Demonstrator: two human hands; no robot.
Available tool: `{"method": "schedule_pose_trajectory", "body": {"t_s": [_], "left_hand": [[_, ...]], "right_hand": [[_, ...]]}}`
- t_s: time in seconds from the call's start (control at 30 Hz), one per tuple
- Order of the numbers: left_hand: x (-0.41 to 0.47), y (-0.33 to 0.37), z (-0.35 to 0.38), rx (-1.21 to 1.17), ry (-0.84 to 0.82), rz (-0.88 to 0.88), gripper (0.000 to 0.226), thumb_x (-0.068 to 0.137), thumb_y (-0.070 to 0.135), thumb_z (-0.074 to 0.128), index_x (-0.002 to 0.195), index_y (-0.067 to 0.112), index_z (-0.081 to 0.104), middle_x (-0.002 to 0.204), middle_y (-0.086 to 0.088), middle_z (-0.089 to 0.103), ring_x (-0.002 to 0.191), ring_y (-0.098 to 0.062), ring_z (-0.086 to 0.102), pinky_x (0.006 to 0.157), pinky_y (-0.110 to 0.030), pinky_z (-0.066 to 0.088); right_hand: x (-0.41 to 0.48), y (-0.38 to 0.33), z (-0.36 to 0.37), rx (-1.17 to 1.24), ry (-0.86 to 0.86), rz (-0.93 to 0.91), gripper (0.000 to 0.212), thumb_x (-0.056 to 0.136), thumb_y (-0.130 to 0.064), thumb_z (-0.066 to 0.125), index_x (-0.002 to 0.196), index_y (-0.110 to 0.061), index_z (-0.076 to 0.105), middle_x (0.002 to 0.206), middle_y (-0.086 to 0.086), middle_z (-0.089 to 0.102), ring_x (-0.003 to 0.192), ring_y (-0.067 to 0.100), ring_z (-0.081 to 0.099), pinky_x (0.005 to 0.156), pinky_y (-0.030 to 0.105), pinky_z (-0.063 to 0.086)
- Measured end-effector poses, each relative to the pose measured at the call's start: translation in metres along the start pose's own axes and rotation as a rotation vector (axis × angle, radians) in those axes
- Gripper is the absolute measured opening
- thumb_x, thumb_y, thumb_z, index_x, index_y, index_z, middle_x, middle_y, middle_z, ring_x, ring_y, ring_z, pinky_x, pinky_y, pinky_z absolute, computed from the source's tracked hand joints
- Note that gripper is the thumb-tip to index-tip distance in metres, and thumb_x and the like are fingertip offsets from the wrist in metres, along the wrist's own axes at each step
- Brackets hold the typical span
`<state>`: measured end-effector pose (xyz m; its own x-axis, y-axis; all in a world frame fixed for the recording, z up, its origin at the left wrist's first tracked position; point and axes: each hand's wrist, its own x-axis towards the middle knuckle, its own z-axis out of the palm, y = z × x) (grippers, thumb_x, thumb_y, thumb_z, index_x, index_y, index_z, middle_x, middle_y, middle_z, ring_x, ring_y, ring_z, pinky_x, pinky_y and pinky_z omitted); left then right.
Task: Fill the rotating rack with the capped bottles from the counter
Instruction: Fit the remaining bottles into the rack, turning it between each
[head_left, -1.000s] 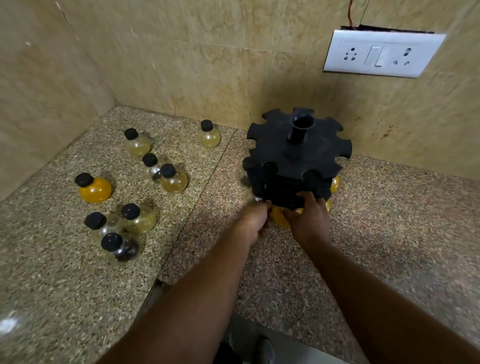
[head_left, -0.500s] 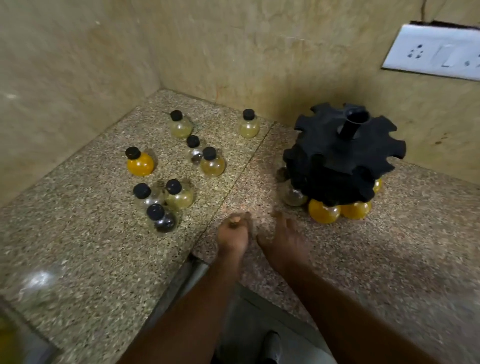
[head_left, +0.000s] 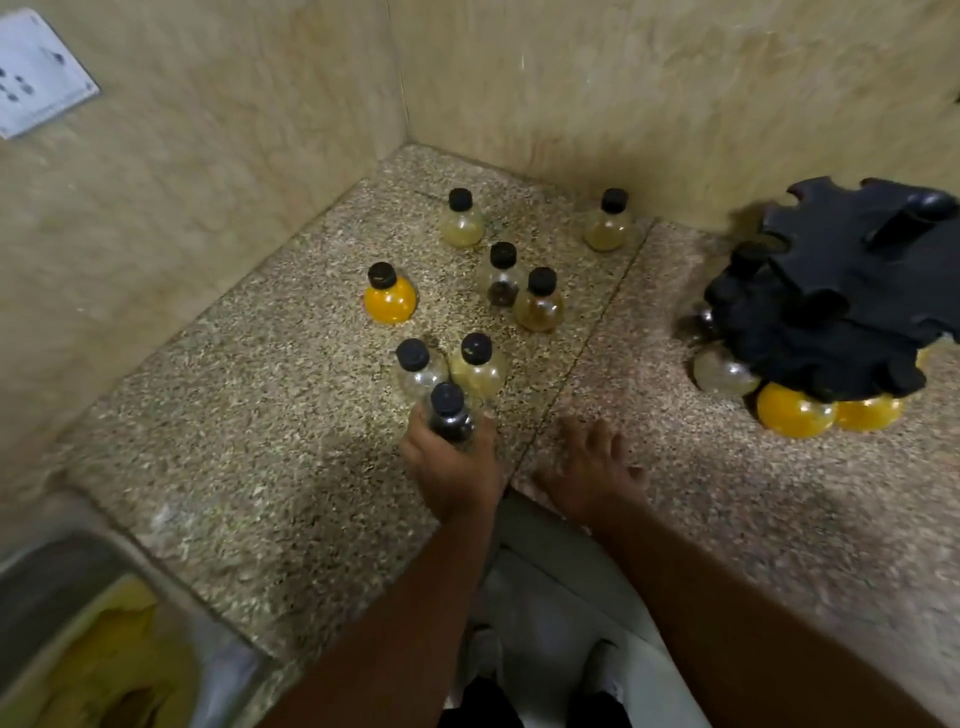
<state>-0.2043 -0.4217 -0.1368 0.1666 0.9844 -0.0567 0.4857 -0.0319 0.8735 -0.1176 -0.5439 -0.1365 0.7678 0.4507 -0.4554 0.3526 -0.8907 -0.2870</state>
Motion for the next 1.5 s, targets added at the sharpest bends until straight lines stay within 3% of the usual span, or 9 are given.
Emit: {"method": "schedule_pose_trajectory", "body": {"t_s": [0.37,0.53,0.63,0.77,0.97,1.03,1.13,1.33,1.5], "left_hand": [[0.022,-0.003,-0.003,0.157,-0.196,0.419,0.046,0.077,0.048,0.075,0.112,0.02,0.066,0.107,-0.001,0.065,0.101,-0.024,0.057,0.083,-0.041,0.049],[0.004,0.01,0.02,0.126,-0.328,0.54,0.043,0.076,0.049,0.074,0.107,0.02,0.069,0.1,0.002,0.067,0.095,-0.021,0.06,0.08,-0.041,0.051],[-0.007,0.038,0.037,0.083,-0.444,0.619,0.042,0.075,0.045,0.077,0.108,0.02,0.069,0.1,0.001,0.067,0.096,-0.021,0.059,0.08,-0.039,0.051],[-0.032,0.087,0.067,0.028,-0.638,0.681,0.047,0.074,0.046,0.078,0.114,0.021,0.068,0.105,0.001,0.065,0.1,-0.02,0.059,0.082,-0.037,0.052],[-0.071,0.161,0.1,-0.103,-0.776,0.783,0.046,0.077,0.042,0.081,0.116,0.021,0.069,0.109,0.003,0.066,0.101,-0.01,0.059,0.083,-0.024,0.049],[-0.078,0.182,0.11,-0.11,-0.794,0.818,0.046,0.077,0.041,0.081,0.116,0.022,0.069,0.111,0.003,0.067,0.101,-0.008,0.059,0.083,-0.023,0.049],[-0.084,0.208,0.124,-0.074,-0.822,0.879,0.047,0.078,0.04,0.081,0.119,0.022,0.068,0.115,0.002,0.064,0.104,-0.01,0.059,0.086,-0.022,0.048],[-0.088,0.24,0.146,0.087,-0.949,0.937,0.053,0.081,0.038,0.081,0.128,0.018,0.064,0.119,0.0,0.052,0.111,-0.017,0.055,0.095,-0.026,0.048],[-0.094,0.246,0.156,0.088,-0.978,0.925,0.054,0.084,0.029,0.08,0.132,0.014,0.061,0.118,-0.001,0.047,0.11,-0.014,0.053,0.096,-0.022,0.044]], "right_hand": [[0.003,-0.009,0.006,-0.04,-0.035,0.036,0.084,0.09,-0.072,0.045,0.157,-0.045,0.002,0.169,0.01,-0.011,0.153,0.043,-0.009,0.114,0.07,0.008],[0.002,0.004,-0.009,0.297,0.213,0.071,0.063,0.096,-0.053,0.045,0.153,-0.036,0.028,0.155,0.014,0.039,0.135,0.038,0.045,0.104,0.053,0.044],[-0.001,0.019,-0.04,0.541,0.404,0.149,0.051,0.1,-0.044,0.047,0.149,-0.028,0.041,0.14,0.013,0.057,0.118,0.034,0.06,0.09,0.035,0.05],[-0.01,0.051,-0.09,0.805,0.574,0.24,0.043,0.1,-0.036,0.055,0.14,-0.021,0.054,0.129,0.007,0.066,0.118,0.029,0.06,0.09,0.028,0.042],[-0.021,0.099,-0.145,1.19,0.693,0.351,0.043,0.092,-0.049,0.064,0.12,-0.017,0.067,0.115,0.005,0.07,0.105,0.023,0.063,0.096,0.039,0.051],[-0.022,0.113,-0.161,1.319,0.724,0.347,0.04,0.086,-0.054,0.067,0.099,-0.016,0.072,0.096,0.004,0.073,0.092,0.026,0.066,0.089,0.047,0.056],[-0.024,0.126,-0.185,1.548,0.72,0.334,0.031,0.094,-0.04,0.067,0.089,-0.01,0.072,0.085,0.006,0.07,0.076,0.025,0.064,0.068,0.038,0.054],[-0.009,0.142,-0.215,1.613,0.678,0.338,0.016,0.097,-0.03,0.065,0.089,-0.016,0.068,0.086,0.007,0.069,0.071,0.022,0.062,0.058,0.031,0.048],[-0.003,0.151,-0.223,1.564,0.657,0.334,0.034,0.099,-0.022,0.063,0.067,-0.013,0.053,0.062,0.005,0.049,0.051,0.018,0.043,0.042,0.024,0.036]]}}
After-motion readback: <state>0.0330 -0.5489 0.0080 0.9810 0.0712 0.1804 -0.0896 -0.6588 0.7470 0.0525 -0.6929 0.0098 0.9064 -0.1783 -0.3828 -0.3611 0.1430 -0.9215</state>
